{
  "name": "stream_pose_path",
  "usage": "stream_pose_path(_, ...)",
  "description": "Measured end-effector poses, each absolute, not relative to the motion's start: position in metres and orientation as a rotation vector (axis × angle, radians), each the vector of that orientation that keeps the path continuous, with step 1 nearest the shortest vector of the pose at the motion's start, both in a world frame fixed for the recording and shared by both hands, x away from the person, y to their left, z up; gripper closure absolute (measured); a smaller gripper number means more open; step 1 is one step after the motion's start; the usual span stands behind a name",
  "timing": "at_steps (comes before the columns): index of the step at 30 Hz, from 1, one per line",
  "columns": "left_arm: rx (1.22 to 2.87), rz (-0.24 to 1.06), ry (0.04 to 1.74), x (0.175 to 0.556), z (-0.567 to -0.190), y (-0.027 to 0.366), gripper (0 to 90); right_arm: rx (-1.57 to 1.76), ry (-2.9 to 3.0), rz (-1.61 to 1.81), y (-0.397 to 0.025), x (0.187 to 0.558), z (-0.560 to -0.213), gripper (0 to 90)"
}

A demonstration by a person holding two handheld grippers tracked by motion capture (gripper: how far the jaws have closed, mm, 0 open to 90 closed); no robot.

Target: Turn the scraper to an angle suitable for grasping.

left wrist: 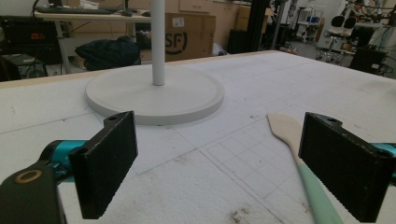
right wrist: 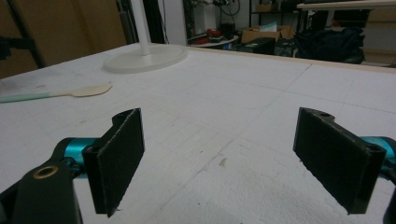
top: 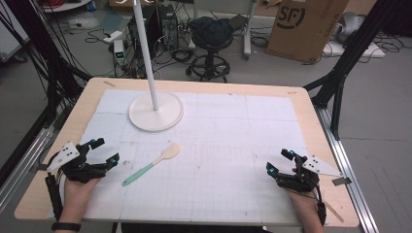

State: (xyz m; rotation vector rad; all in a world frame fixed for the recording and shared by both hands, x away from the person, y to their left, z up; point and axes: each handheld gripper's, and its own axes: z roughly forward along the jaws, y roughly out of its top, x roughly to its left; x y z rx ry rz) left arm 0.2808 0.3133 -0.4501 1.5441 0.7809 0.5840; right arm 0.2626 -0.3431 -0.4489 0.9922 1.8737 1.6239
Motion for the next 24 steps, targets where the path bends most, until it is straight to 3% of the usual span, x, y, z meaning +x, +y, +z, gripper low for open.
stream_pose_path(10,1.556,0.605,0.774,0.279,-0.449,0.313,12.8,0.988,1.873,1.623,-0.342,0.262,-0.449,15.5)
stream_pose_path(24,1.789,0.44,0.738,0.283,-0.439,0.275,17.5,0.998,1.879,1.62,-0.342,0.263,-0.449,15.7)
